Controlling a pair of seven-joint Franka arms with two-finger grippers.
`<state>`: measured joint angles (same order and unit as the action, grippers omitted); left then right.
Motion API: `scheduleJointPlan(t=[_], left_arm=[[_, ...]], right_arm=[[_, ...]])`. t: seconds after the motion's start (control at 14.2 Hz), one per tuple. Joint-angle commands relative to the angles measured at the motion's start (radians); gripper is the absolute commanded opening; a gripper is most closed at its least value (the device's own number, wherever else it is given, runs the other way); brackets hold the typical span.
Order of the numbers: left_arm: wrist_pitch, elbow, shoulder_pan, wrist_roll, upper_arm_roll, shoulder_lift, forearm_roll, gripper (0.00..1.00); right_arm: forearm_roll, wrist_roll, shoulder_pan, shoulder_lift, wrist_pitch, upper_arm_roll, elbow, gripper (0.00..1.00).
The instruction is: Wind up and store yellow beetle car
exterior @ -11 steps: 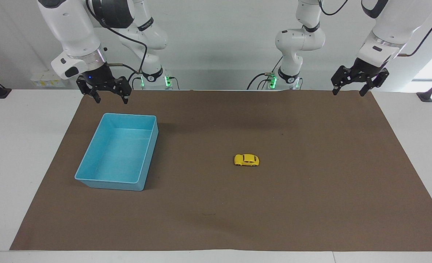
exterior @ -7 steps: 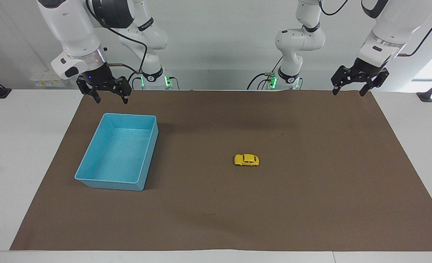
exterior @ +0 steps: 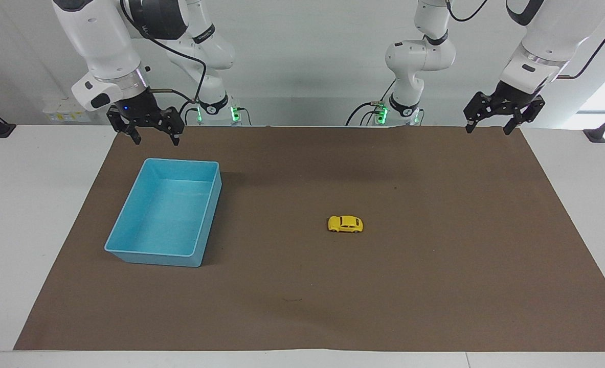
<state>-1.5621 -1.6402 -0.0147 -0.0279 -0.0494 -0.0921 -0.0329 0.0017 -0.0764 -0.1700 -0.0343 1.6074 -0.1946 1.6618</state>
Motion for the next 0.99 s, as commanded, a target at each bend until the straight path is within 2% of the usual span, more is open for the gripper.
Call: scheduleJointPlan(t=[0.0,0.92], left_arm=[[-0.004,-0.004,0.01,0.003,-0.003,-0.008,-0.007,1.0],[-0.007,-0.01,0.022,0.005,-0.003,-0.008,-0.007,1.0]], right_arm=[[0.024,-0.011,-0.014,-0.009,-0.006,-0.006,0.0,1.0],[0.024,-0.011,-0.014,-0.009,-0.006,-0.006,0.0,1.0]])
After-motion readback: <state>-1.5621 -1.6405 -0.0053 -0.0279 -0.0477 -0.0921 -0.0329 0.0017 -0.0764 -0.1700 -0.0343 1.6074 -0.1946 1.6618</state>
